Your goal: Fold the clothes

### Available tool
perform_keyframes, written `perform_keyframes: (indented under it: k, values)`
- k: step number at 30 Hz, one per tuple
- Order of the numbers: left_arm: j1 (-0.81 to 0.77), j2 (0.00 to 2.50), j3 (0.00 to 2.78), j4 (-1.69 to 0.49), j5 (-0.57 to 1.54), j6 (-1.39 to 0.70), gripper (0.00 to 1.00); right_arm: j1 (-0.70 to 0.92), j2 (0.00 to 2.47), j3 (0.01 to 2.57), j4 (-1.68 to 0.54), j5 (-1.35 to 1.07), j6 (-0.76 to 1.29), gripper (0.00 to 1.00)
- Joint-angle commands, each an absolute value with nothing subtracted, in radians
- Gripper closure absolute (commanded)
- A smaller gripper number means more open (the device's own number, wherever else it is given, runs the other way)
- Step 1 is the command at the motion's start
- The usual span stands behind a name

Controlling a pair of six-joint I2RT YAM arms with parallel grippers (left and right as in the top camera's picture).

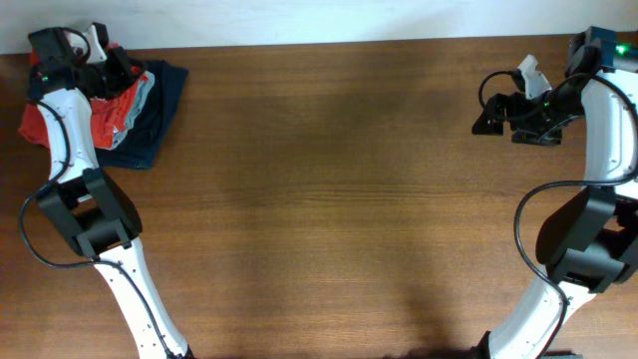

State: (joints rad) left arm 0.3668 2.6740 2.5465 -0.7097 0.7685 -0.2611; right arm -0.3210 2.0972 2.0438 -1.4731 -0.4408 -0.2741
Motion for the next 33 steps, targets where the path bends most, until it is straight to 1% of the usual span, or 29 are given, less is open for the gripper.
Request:
perform_keyframes:
  k: [1, 3, 8, 10, 13, 17, 20, 25, 33]
  values:
    - [0.386, 2.647, 2.598, -0.696, 0.894, -0.238, 0.99, -0.321, 2.083, 2.048, -1.473, -0.432, -0.288, 0.02]
    - [0.399, 2.632, 2.636, -0.712, 0.928, -0.242, 1.0, -0.321, 2.083, 2.048, -1.473, -0.432, -0.288, 0.02]
    - [0.433, 2.569, 2.672, -0.809, 0.926, -0.253, 0.99, -0.321, 2.083, 2.048, -1.473, -0.432, -0.288, 0.01]
    - [0.449, 2.554, 2.672, -0.865, 0.904, -0.253, 0.99, -0.321, 2.083, 2.048, -1.473, -0.432, -0.288, 0.01]
    - [0.477, 2.55, 2.672, -1.004, 0.862, -0.249, 1.0, -0.321, 2.083, 2.048, -1.473, -0.432, -0.288, 0.02]
    - [0.494, 2.56, 2.668, -1.222, 0.763, -0.136, 0.99, -0.321, 2.083, 2.048, -1.473, -0.432, -0.288, 0.01]
    - [0.491, 2.571, 2.668, -1.313, 0.682, -0.046, 0.99, -0.321, 2.083, 2.048, -1.473, -0.432, -0.288, 0.02]
    - [0.482, 2.613, 2.664, -1.344, 0.654, 0.04, 0.99, -0.321, 2.083, 2.048, -1.473, -0.432, -0.288, 0.01]
    - [0.487, 2.709, 2.664, -1.356, 0.658, 0.048, 0.99, -0.321, 2.083, 2.048, -1.473, -0.432, -0.288, 0.01]
